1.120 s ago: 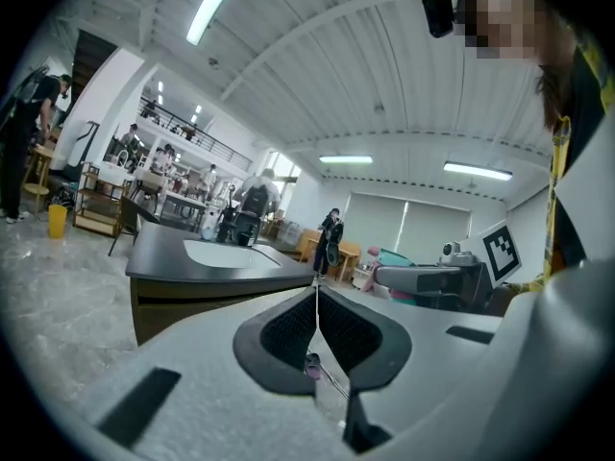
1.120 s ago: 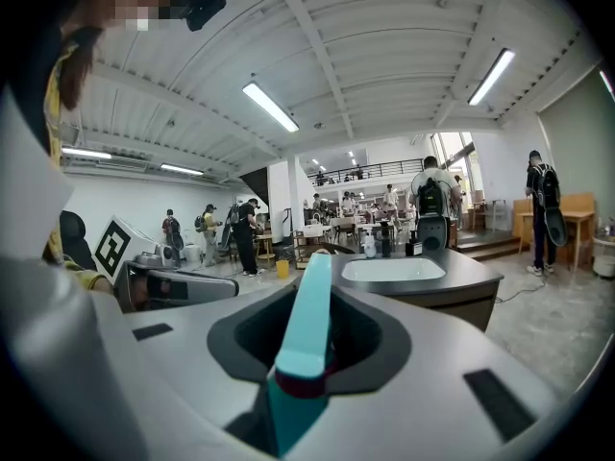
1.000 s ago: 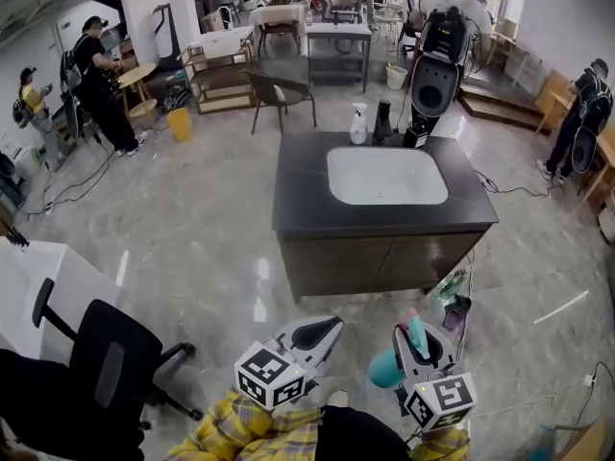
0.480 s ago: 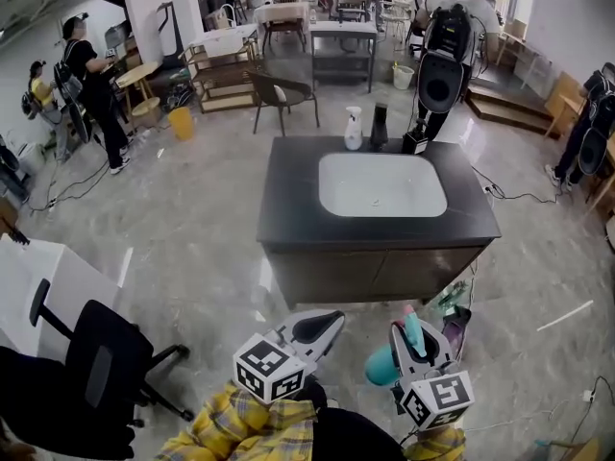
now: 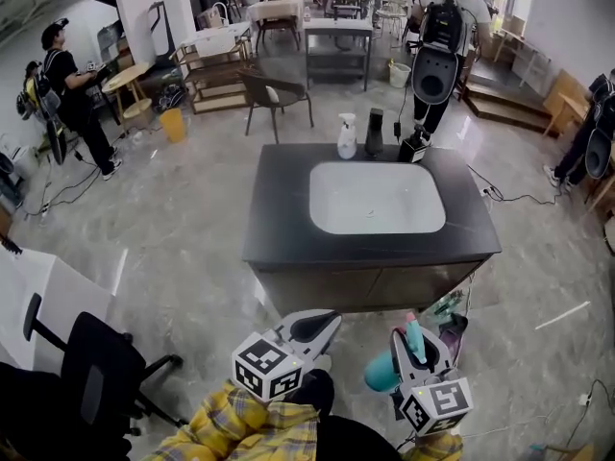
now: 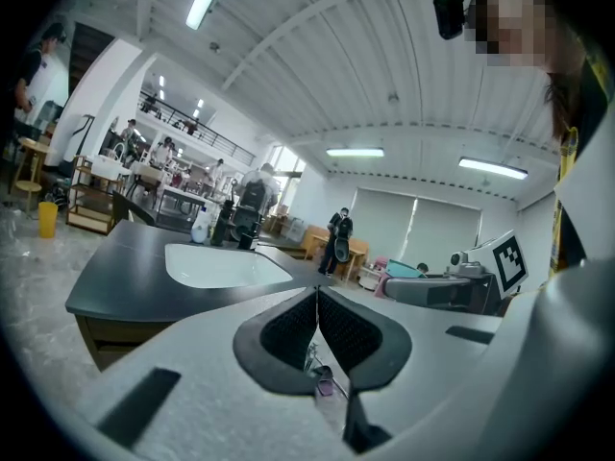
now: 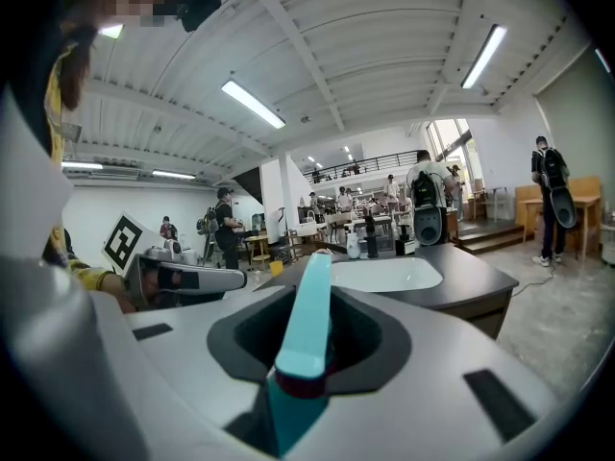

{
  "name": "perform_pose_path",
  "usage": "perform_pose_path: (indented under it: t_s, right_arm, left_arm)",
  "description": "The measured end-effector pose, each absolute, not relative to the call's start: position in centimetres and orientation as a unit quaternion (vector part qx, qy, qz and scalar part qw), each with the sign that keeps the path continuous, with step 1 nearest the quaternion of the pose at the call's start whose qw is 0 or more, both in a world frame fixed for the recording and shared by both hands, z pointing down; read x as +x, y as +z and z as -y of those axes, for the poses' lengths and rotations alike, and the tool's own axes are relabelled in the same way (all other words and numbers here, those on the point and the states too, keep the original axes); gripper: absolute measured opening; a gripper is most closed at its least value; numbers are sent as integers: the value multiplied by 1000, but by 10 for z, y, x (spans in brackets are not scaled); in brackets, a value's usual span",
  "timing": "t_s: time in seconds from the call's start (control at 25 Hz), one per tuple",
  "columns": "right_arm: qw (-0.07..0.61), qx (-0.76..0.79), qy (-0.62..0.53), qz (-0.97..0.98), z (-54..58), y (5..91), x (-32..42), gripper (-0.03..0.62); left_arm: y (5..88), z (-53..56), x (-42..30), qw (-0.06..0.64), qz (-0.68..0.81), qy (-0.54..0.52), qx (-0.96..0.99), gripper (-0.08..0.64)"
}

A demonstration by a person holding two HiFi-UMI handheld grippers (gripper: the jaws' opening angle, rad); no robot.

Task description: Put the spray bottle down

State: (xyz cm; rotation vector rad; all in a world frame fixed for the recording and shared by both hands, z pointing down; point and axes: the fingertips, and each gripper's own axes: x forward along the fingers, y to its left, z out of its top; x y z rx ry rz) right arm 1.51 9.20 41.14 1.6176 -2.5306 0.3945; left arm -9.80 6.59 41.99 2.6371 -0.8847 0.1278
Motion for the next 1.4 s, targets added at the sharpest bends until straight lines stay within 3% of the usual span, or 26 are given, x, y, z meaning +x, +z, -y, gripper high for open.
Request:
perform_pose_path:
  t_s: [0.96, 1.4]
  right_arm:
    - [84, 574, 123, 805, 93, 408, 10, 94]
    - [83, 582, 126, 799, 145, 418, 42, 94]
  left_arm:
    - [438, 116, -111, 205, 275, 35, 939, 8]
    - [442, 167, -71, 204, 254, 38, 945, 8]
